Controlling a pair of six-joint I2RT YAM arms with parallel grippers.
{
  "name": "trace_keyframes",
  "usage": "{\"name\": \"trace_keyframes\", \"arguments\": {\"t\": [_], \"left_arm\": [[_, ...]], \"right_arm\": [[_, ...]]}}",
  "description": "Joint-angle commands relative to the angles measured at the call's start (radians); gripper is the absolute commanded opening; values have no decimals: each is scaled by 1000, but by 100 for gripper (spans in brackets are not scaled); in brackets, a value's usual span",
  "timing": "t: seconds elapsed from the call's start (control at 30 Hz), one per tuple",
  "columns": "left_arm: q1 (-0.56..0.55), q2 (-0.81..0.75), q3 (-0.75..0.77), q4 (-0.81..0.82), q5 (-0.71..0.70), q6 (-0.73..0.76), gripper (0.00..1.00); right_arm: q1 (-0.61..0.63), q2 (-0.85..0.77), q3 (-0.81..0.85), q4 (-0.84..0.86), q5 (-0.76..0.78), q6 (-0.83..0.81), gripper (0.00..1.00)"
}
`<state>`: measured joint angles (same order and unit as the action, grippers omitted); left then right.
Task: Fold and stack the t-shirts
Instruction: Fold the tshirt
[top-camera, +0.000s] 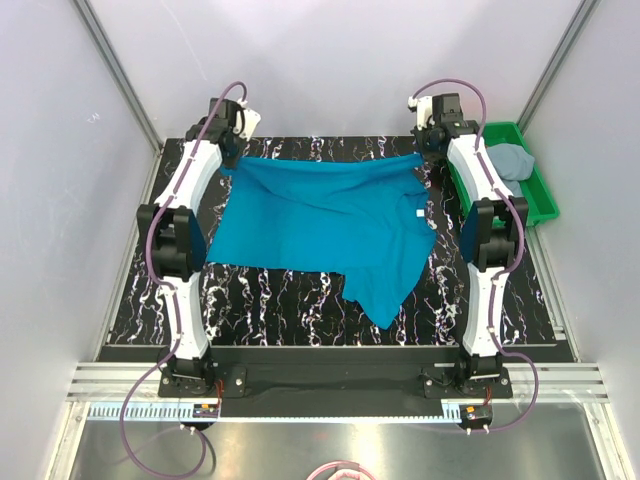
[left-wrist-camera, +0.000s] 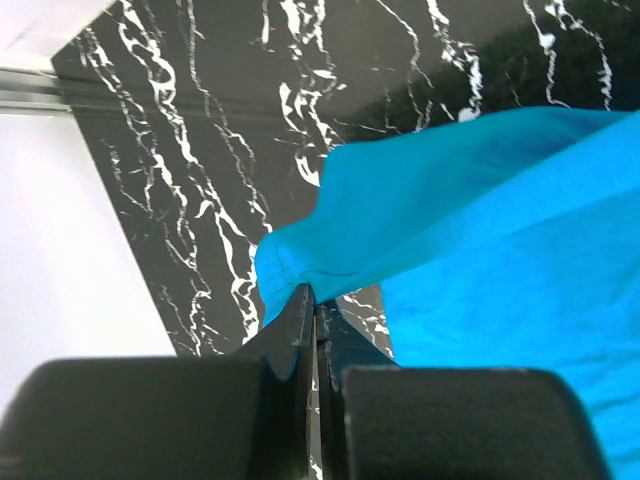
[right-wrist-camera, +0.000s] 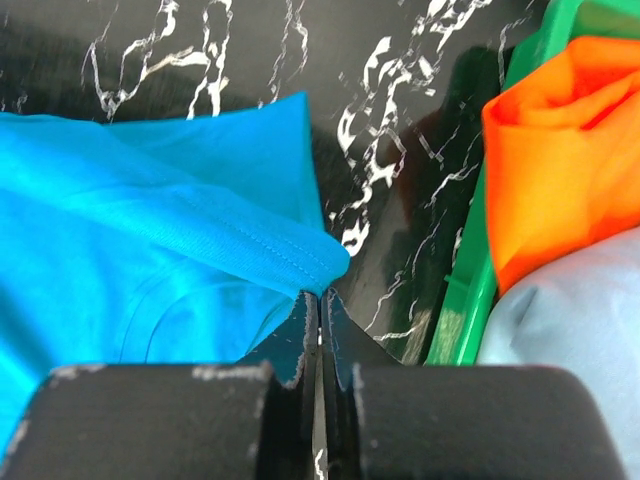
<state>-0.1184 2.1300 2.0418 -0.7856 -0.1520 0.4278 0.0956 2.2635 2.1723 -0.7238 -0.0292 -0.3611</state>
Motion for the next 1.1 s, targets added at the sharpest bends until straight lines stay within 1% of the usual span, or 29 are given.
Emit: {"name": "trace_keyframes", "arguments": {"t": [0.0,0.13,0.43,0.63,0.67,0.77,0.83,0.93,0.97,1.03,1.07], "left_arm": [[-1,-33,-43,26,25,-14,0],[-7,-38,-66,29,37,-15,0],[-12,-31,-65,16,25,29,0],[-13,-39,-60,-43,45,61,0],[-12,-47,-65,-47,43,69,0],[-12,-61,-78,-34,29,95,0],[-12,-59,-80,-18,11,104,0],[-13,-13,-20,-9,8,98,0],[-13,5,38,-24,9,92,0],[-13,62,99,-38,-3,88,0],[-13,73,131,-27,-11,78,0]], "right_arm": [[3,-93,-23,-6,-24,8,0],[3,-100,-37,-20,-29,4,0],[6,-139,-132,-26,-31,-6,0],[7,-218,-241,-22,-37,-13,0],[6,-232,-274,-16,-35,-15,0],[6,-262,-308,6,-18,-19,0],[4,-256,-306,20,6,-21,0],[3,-219,-264,30,18,-18,0],[1,-188,-220,30,23,-12,0],[1,-154,-140,29,25,-9,0],[1,-136,-111,29,49,-7,0]]}}
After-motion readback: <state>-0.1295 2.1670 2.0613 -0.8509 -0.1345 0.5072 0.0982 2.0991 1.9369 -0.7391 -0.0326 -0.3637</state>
